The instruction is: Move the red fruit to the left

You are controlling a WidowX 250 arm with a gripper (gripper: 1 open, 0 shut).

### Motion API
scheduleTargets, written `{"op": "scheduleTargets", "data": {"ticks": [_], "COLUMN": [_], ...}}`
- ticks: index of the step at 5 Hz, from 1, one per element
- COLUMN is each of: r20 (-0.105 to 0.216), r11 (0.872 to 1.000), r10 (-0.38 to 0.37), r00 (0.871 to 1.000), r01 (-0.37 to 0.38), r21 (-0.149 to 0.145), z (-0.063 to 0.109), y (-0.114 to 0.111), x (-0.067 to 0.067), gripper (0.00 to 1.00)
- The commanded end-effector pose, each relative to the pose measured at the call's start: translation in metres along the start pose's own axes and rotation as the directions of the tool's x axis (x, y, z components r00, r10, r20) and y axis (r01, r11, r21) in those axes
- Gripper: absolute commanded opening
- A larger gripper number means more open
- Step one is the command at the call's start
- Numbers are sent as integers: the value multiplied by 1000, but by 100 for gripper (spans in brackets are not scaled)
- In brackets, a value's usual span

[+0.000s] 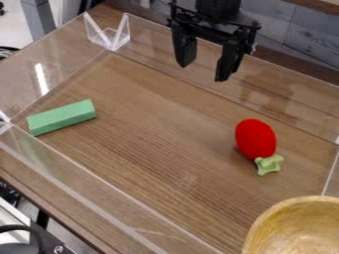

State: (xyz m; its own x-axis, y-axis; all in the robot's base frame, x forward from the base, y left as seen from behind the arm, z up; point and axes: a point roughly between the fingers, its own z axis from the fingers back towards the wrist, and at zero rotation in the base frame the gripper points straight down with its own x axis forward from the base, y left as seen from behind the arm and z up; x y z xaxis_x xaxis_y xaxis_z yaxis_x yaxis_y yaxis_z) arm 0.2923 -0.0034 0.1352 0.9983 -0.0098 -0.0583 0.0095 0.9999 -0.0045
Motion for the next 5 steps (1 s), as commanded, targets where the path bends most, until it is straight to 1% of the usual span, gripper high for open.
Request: {"op": "scheduleTargets", "data": {"ticks": [1,2,3,4,5], "r20": [-22,-30,-23,-9,6], "r11": [994,972,941,927,903], "r10": [110,228,326,358,413], "r00": [994,973,945,934,911], "r01": [-110,-229,-327,-357,-409], "r21": [-16,-57,-87,-112,-131], "z": [-12,-21,-26,-25,-24], "y": [-13,-31,-46,-56,-59], "x": [-5,-12,-15,-3,6], "gripper": [100,100,100,100,0]}}
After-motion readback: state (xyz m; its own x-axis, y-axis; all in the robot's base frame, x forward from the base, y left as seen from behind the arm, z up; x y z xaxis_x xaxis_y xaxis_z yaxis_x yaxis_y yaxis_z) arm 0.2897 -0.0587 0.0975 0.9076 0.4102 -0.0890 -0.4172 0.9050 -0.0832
